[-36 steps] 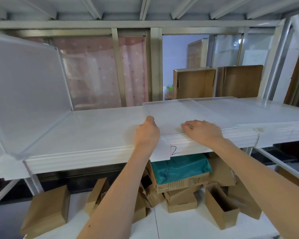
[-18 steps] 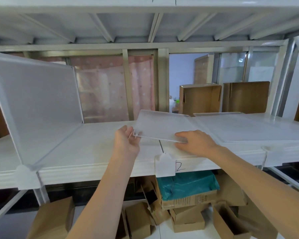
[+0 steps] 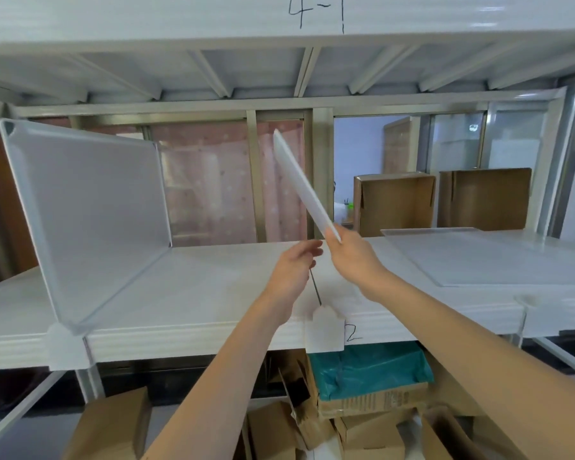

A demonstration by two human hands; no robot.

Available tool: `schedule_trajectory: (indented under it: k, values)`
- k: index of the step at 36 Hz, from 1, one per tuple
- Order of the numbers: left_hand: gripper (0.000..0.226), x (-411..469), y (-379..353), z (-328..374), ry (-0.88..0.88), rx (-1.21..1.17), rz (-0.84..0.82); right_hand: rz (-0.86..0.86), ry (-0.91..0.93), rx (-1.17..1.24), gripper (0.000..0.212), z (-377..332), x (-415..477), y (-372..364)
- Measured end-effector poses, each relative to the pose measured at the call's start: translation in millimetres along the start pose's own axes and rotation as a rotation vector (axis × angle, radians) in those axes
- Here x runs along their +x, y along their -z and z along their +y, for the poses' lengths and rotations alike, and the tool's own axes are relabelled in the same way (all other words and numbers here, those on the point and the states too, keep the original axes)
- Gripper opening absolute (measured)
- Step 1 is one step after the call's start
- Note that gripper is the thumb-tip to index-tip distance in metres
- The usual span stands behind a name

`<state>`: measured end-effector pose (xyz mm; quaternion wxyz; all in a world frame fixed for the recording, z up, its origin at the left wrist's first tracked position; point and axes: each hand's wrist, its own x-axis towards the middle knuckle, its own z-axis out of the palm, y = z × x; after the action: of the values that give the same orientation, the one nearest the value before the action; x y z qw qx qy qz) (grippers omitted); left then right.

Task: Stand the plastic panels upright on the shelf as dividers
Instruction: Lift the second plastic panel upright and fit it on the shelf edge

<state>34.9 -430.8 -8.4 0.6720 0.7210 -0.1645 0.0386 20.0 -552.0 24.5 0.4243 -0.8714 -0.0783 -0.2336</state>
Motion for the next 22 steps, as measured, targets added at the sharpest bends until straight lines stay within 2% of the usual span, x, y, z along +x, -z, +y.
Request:
schedule_trajectory:
  k: [4,7,12,15,22]
  values:
    - [0.028,-8.0,11.1,-23.6,0.019,0.154,0.014,0.053,-0.069,0.218,0.036,-22.2,-0.3,-6.1]
    - [0.026,-9.0,15.3,-29.6,0.020,0.091,-0.006,0.079,-0.101,0.253,0.039,-26.9,-3.0,-10.2]
    - [0.032,-9.2,10.3,-32.0,-0.035,0.227,-0.059,0.156,-0.152,0.319,0.040,-36.6,-5.9,-12.0]
    - [0.036,-9.7,10.3,-34.2,-0.061,0.285,-0.067,0.231,-0.126,0.355,0.031,-43.5,-8.8,-15.8]
    - [0.038,-10.8,7.6,-32.5,-0.058,0.322,-0.060,0.308,-0.139,0.392,0.041,-43.8,-13.2,-22.9]
